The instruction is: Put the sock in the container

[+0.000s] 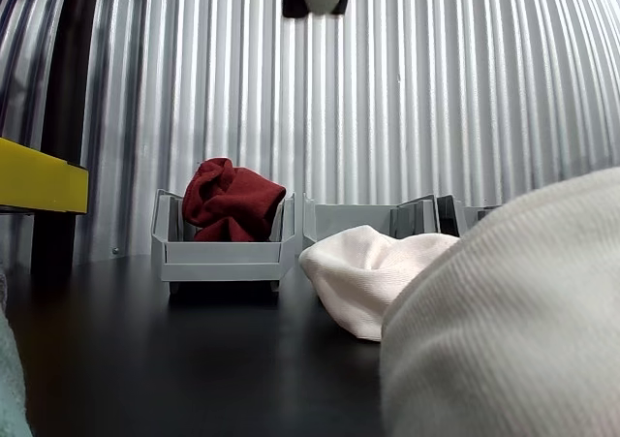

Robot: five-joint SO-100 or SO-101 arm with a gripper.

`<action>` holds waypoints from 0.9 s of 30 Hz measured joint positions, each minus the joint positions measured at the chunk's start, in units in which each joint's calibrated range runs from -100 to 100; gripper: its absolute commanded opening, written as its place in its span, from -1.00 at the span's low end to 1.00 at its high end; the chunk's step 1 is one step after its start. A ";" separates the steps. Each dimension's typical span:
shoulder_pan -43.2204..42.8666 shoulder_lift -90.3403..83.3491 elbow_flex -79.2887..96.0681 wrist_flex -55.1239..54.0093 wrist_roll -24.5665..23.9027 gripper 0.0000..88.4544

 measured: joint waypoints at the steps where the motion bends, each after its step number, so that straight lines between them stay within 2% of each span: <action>1: -0.63 0.00 -0.81 0.00 0.00 -0.97; 7: -6.88 4.69 -7.84 2.86 0.00 -0.97; 18: -22.33 28.13 -25.41 4.63 0.00 -0.97; 27: -34.71 48.05 -27.84 6.81 0.00 -0.97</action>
